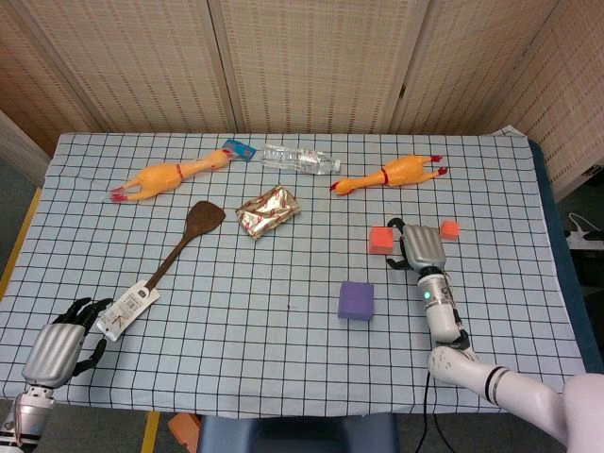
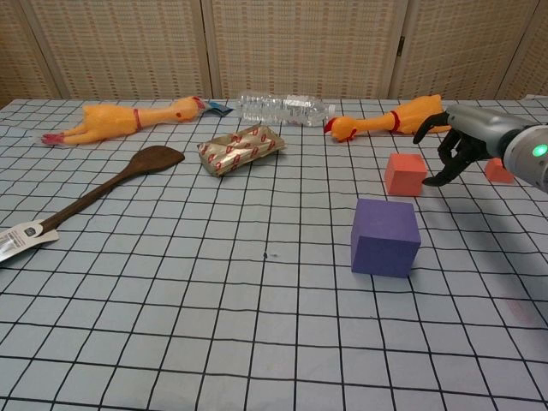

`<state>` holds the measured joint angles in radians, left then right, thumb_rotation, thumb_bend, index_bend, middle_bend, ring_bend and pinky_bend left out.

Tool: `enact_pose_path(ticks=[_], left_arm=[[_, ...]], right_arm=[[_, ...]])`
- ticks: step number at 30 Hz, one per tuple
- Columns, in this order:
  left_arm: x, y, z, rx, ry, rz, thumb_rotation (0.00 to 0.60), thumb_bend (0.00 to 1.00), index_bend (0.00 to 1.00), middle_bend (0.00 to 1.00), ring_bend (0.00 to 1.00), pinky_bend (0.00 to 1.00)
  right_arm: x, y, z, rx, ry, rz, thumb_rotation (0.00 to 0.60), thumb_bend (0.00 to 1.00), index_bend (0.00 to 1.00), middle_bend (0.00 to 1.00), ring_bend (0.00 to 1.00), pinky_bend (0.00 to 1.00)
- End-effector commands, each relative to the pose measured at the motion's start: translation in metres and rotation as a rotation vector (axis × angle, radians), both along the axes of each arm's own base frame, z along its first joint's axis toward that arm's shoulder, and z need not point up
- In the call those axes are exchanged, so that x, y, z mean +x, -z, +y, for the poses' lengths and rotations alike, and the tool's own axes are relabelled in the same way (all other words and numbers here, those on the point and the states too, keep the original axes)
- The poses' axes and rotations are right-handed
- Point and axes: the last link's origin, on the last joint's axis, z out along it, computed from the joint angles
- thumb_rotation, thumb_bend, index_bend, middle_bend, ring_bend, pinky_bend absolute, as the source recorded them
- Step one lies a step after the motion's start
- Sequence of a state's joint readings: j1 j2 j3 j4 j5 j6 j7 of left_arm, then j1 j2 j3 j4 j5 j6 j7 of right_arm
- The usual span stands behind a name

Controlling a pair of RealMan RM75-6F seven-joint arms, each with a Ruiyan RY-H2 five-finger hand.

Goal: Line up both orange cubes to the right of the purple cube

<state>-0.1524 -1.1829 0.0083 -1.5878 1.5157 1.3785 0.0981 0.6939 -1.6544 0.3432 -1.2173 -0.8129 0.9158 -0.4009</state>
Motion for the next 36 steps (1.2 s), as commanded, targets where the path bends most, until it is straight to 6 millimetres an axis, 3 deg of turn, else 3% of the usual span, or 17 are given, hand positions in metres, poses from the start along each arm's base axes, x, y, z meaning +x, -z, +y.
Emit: enact_pose_path(ticks=[1,14,26,33,36], left_arm=[[0.0,-0.001,0.0,0.002,-0.002,-0.004,0.6,0.45,0.16,0.24,0.12,0.37],[0.0,0.0,0.001,-0.006,-0.006,-0.007,0.6,0.45,0.17,0.25,0.12,0.37],[-0.001,0.002,0.001,-0.021,-0.008,0.0,0.6,0.45,0.18,0.25,0.12,0.37],[-0.001,0.003,0.0,-0.026,-0.002,0.0,0.6,0.45,0.18,0.25,0.12,0.37],[0.0,0.004,-0.001,-0.03,-0.002,0.003,0.6,0.45,0.18,0.25,0.13,0.37]], right_arm=[[0.004,0.005,-0.006,-0.002,0.012,0.004,0.6,0.09,0.28,0.8,0.9,0.99],[0.0,0.02,-0.018,-0.004,0.045,0.024,0.6,0.09,0.3,0.81,0.91,1.0],[-0.005,0.033,-0.023,-0.011,0.045,0.029,0.6,0.09,0.41,0.83,0.94,1.0],[-0.003,0.022,-0.018,-0.06,-0.003,0.027,0.6,0.09,0.58,0.84,0.94,1.0],[-0.005,0.01,-0.012,-0.084,-0.031,0.025,0.6,0.09,0.6,0.84,0.94,1.0]])
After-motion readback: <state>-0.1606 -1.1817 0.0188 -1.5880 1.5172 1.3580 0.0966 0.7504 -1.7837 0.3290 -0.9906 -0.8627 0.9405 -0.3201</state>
